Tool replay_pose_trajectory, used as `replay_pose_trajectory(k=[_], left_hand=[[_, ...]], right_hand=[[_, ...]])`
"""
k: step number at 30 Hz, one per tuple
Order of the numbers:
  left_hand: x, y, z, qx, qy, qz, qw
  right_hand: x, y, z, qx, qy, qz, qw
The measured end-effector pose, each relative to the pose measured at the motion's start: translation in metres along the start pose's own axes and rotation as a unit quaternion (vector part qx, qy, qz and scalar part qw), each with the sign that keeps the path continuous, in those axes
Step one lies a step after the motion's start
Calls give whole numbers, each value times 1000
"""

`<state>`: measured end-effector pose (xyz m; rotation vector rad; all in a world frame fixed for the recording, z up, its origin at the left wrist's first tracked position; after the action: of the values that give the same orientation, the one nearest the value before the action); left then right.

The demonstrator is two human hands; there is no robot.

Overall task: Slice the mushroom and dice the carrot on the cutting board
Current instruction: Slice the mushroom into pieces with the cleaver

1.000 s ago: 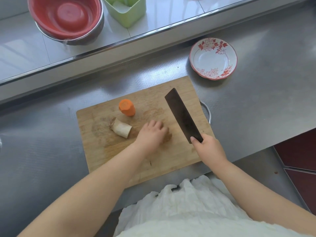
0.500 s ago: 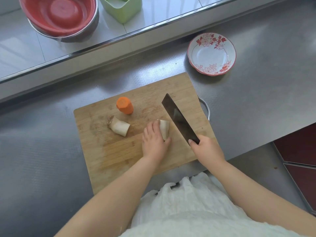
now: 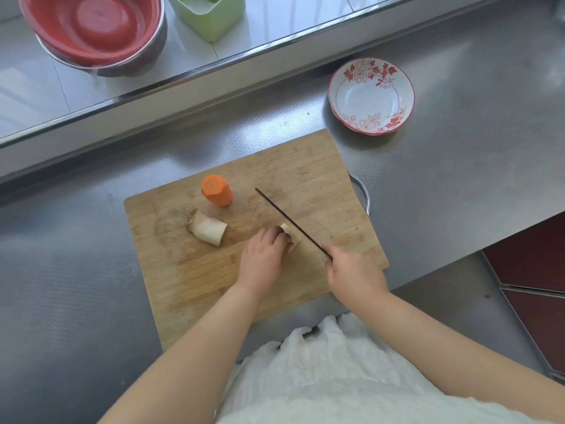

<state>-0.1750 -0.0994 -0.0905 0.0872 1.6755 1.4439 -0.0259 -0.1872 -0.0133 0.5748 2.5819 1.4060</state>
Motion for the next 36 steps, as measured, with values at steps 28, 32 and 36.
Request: replay_pose_trajectory(k=[28, 32, 36], left_hand=[[-2, 10, 12, 44, -15, -23, 999], [-2, 9, 13, 36, -23, -19, 999], [-1, 8, 13, 40, -14, -26, 999]], right_hand=[[26, 9, -2, 61, -13, -34, 997], [26, 14, -3, 54, -5, -47, 997], [26, 16, -3, 63, -3, -55, 996]])
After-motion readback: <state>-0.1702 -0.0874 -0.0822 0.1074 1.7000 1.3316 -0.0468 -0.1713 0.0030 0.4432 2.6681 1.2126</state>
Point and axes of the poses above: each hand's wrist, its own z-axis towards the middle knuckle, its own y-axis out of the back of the hand, x = y × z, the point moved 2 cm from there along z, towards the middle knuckle, and after that the axes turned 14 degrees about -z, right-handed, at the moved point
